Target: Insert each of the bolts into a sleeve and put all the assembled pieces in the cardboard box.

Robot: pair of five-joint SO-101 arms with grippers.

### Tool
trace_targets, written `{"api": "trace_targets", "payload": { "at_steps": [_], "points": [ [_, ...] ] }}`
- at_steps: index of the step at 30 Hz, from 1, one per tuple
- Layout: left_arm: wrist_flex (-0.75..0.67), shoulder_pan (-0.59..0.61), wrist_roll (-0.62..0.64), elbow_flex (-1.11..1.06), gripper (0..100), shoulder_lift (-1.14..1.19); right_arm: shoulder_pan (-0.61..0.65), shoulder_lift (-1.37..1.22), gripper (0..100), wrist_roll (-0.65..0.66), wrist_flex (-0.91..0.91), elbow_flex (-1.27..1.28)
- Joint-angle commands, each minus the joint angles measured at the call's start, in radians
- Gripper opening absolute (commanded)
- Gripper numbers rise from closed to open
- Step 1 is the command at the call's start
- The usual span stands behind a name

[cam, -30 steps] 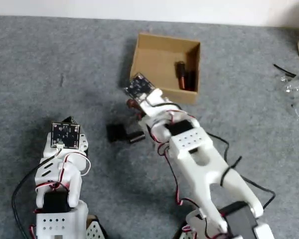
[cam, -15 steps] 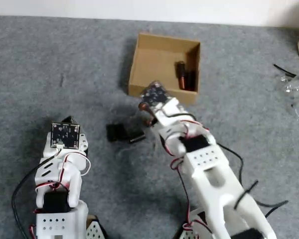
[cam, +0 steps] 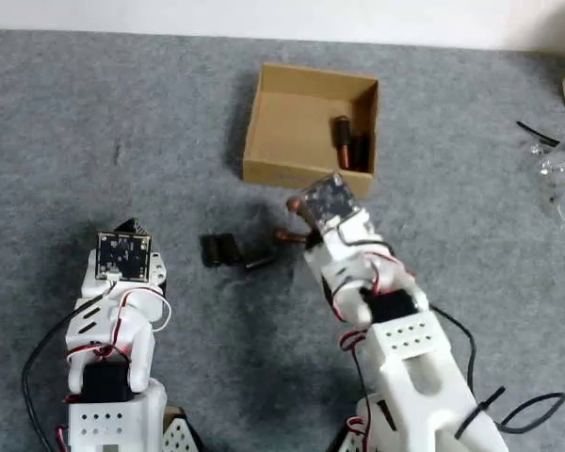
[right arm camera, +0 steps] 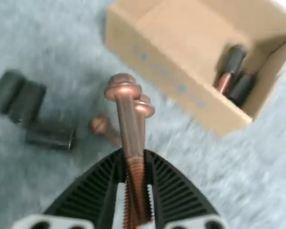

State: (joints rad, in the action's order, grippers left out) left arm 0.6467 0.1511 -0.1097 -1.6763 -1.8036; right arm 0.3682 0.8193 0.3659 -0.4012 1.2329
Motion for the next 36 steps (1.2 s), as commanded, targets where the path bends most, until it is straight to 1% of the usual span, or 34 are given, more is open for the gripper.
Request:
{"api": "trace_targets", "payload": {
  "at_steps": [1,4,8,11,16,18,21,23,34,36],
  "points": [
    [-0.023,-0.015,-0.005,-0.019,1,-0.004,-0.021,0.008,0.5,0.031,0.061,0.087],
    [-0.023,-0.015,-0.005,-0.019,1,-0.004,-0.031,0.054,0.5,0.0,0.018,0.053],
    [-0.021,-0.015,-0.005,-0.019,1,-0.004,-0.031,0.085,0.5,0.012,0.056,0.059],
    [-0.021,-0.015,-0.005,-0.019,1,-0.004,-0.033,0.073,0.5,0.011,0.061,0.104],
    [-0.021,-0.015,-0.003,-0.019,1,-0.004,-0.033,0.067,0.9,0.014,0.056,0.11],
    [-0.021,-0.015,-0.003,-0.019,1,-0.004,-0.033,0.067,5.0,0.014,0.056,0.111],
    [-0.021,-0.015,-0.003,-0.019,1,-0.005,-0.033,0.067,17.0,0.014,0.056,0.117],
    [-0.021,-0.015,-0.003,-0.019,1,-0.005,-0.033,0.074,22.5,0.014,0.056,0.119],
    [-0.021,-0.015,-0.003,-0.019,1,-0.005,-0.053,0.067,23.2,0.014,0.065,0.111],
    [-0.021,-0.015,-0.003,-0.019,1,-0.005,-0.053,0.065,23.2,0.014,0.117,0.119]
  ]
}}
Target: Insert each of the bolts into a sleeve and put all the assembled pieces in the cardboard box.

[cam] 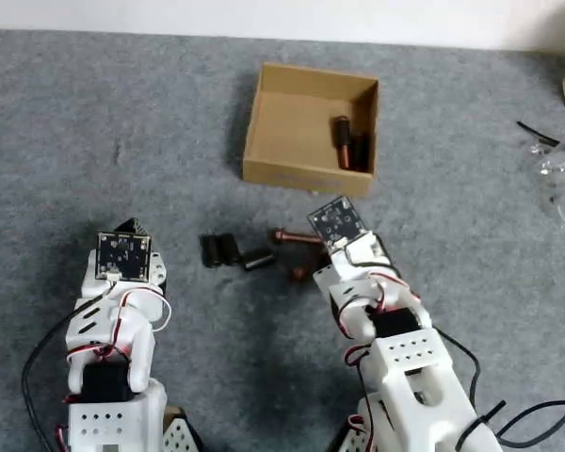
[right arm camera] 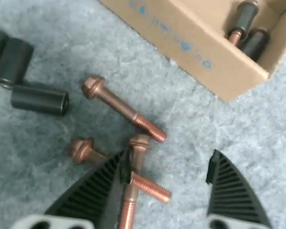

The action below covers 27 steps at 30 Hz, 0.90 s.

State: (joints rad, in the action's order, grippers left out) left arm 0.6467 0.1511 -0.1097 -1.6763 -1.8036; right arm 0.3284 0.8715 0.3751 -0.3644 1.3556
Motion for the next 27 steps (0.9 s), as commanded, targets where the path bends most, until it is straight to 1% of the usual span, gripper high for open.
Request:
{"api": "trace_targets", "payload": {
  "at_steps": [1,3,5,7,11,15,21,23,27],
  "points": [
    [-0.021,-0.015,-0.003,-0.019,1,-0.005,-0.013,0.013,23.2,0.006,0.104,-0.001],
    [-0.021,-0.015,-0.003,-0.019,1,-0.005,-0.013,0.013,23.1,0.012,0.125,-0.001],
    [-0.021,-0.015,-0.003,-0.019,1,-0.004,-0.008,0.013,23.1,0.086,0.125,-0.002],
    [-0.021,-0.015,-0.003,-0.019,1,-0.004,0.027,0.013,23.1,0.161,0.12,-0.002],
    [-0.021,-0.015,-0.003,-0.019,1,-0.002,0.094,0.013,23.1,0.249,0.091,-0.007],
    [-0.023,-0.015,-0.003,-0.019,1,-0.002,0.111,0.013,23.1,0.296,-0.022,-0.028],
    [-0.025,-0.016,-0.003,-0.019,1,-0.002,0.14,0.005,23.1,0.31,-0.061,-0.064],
    [-0.025,-0.016,-0.003,-0.019,1,-0.002,0.14,-0.041,23.1,0.322,-0.061,-0.084],
    [-0.025,-0.016,-0.003,-0.019,1,-0.002,0.139,-0.239,23.1,0.344,-0.079,-0.194]
  ]
}}
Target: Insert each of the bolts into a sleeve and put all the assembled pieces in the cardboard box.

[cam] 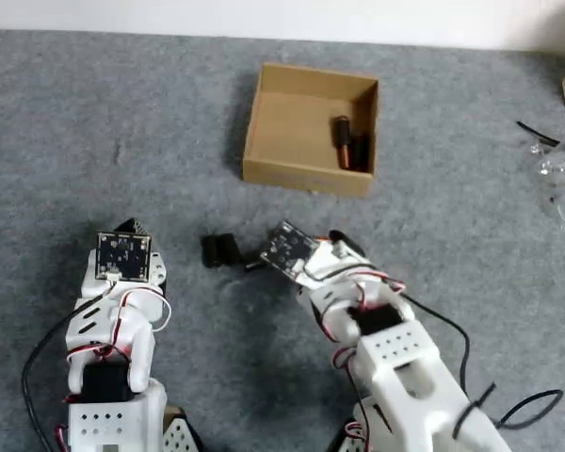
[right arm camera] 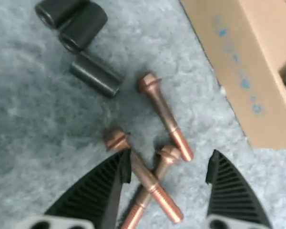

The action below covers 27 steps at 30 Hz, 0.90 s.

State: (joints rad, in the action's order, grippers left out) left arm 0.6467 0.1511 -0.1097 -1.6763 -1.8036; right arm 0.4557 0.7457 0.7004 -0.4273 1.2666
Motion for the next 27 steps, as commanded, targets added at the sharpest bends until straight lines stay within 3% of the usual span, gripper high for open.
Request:
{"api": "trace_targets", "payload": {
  "at_steps": [1,16,23,27],
  "points": [
    [-0.025,-0.016,-0.003,-0.019,1,-0.002,0.012,-0.16,23.1,0.017,-0.018,-0.133],
    [-0.025,-0.016,-0.003,-0.019,1,-0.005,0.004,-0.369,23.1,0.005,-0.013,-0.239],
    [-0.025,-0.007,-0.002,-0.019,1,-0.005,0.18,-0.364,23.1,-0.325,-0.018,-0.302],
    [-0.025,-0.007,-0.002,-0.019,1,-0.005,0.214,-0.426,23.1,-0.408,-0.03,-0.4]
  ]
}}
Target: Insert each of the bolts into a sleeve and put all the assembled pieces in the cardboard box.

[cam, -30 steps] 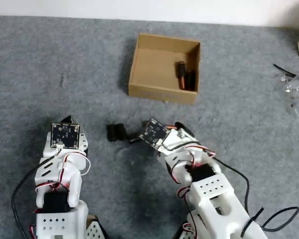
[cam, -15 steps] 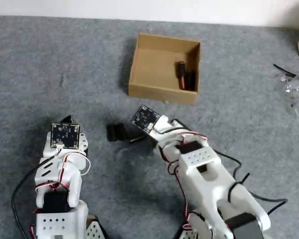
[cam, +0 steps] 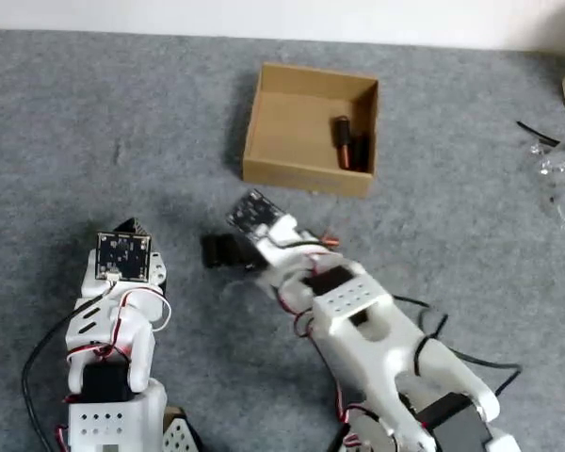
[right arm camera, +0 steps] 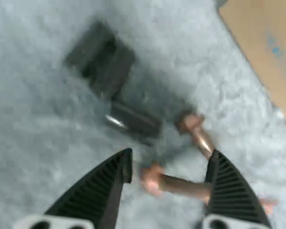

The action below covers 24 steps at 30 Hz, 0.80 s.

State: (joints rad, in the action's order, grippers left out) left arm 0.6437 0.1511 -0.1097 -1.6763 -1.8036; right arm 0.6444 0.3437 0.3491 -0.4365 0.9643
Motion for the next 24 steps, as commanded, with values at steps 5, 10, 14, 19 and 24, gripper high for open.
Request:
{"api": "trace_targets", "payload": {
  "at_steps": [5,10,14,19,24],
  "points": [
    [-0.021,0.039,0.003,-0.012,1,-0.005,0.028,-0.213,23.1,-0.066,-0.211,-0.363],
    [-0.021,0.047,0.005,-0.012,1,-0.005,0.042,-0.369,23.1,-0.109,-0.236,-0.567],
    [-0.021,0.047,0.005,-0.012,1,-0.005,0.081,-0.424,23.1,-0.161,-0.236,-0.65],
    [-0.021,0.047,0.005,-0.01,1,-0.005,0.128,-0.452,23.1,-0.222,-0.236,-0.664],
    [-0.021,0.047,0.005,-0.01,1,-0.005,0.127,-0.503,23.1,-0.226,-0.234,-0.667]
  ]
}}
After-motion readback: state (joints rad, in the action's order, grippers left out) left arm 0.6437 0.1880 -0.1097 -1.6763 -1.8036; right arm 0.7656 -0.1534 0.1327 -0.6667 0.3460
